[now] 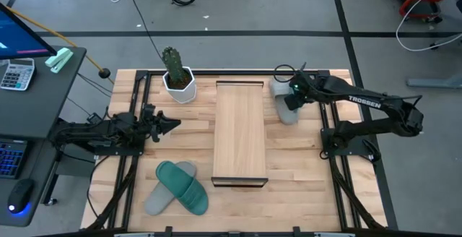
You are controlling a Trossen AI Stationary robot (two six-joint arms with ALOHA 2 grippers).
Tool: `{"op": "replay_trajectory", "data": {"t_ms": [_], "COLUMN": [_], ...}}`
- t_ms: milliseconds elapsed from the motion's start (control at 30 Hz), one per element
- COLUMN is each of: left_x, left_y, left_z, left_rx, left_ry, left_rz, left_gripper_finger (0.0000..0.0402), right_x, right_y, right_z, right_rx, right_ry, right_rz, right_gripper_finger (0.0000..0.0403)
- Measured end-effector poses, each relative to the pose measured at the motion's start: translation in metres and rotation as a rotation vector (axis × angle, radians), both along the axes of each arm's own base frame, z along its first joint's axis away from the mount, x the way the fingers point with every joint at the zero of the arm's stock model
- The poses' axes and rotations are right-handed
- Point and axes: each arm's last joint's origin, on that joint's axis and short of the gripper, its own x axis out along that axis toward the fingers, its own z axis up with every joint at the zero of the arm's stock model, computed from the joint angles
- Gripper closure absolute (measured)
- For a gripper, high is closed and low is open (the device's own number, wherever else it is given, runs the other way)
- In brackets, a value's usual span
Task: Pick and place slides into the shelf
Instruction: Put the right blue slipper on the shelf
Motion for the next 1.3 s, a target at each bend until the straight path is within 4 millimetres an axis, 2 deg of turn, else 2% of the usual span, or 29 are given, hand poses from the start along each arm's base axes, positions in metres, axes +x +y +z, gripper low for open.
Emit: {"op": "replay_trajectory", "data": {"t_ms": [267, 467, 667, 867, 1000, 1167, 1300], "left_x": [0.0, 0.0, 0.0, 0.0, 0.0, 0.0, 0.0], "left_y": [0.0, 0.0, 0.0, 0.0, 0.0, 0.0, 0.0], "left_z": [0.0, 0.0, 0.0, 0.0, 0.0, 0.0, 0.0], "left_rx": [-0.006, -0.006, -0.003, -0.001, 0.0, 0.001, 0.0], "left_ry": [-0.001, -0.001, -0.001, 0.0, 0.0, 0.001, 0.0], "left_rz": [0.0, 0.0, 0.001, 0.001, 0.001, 0.001, 0.001], "left_gripper_finger": [0.0347, 0.0351, 0.0347, 0.0351, 0.0349, 0.0351, 0.0348], "right_x": [-0.013, -0.026, -0.034, -0.037, -0.04, -0.043, -0.036], "right_y": [0.007, 0.015, 0.02, 0.022, 0.025, 0.027, 0.028], "right_z": [0.007, 0.02, 0.06, 0.112, 0.139, 0.158, 0.164], "right_rx": [-0.005, -0.008, -0.045, -0.113, -0.154, -0.197, -0.206], "right_ry": [0.033, 0.02, -0.041, -0.181, -0.267, -0.307, -0.37], "right_rz": [-0.014, -0.031, -0.032, -0.028, -0.021, 0.036, 0.148], "right_gripper_finger": [0.0398, 0.0398, 0.0398, 0.0398, 0.0398, 0.0398, 0.0398]}}
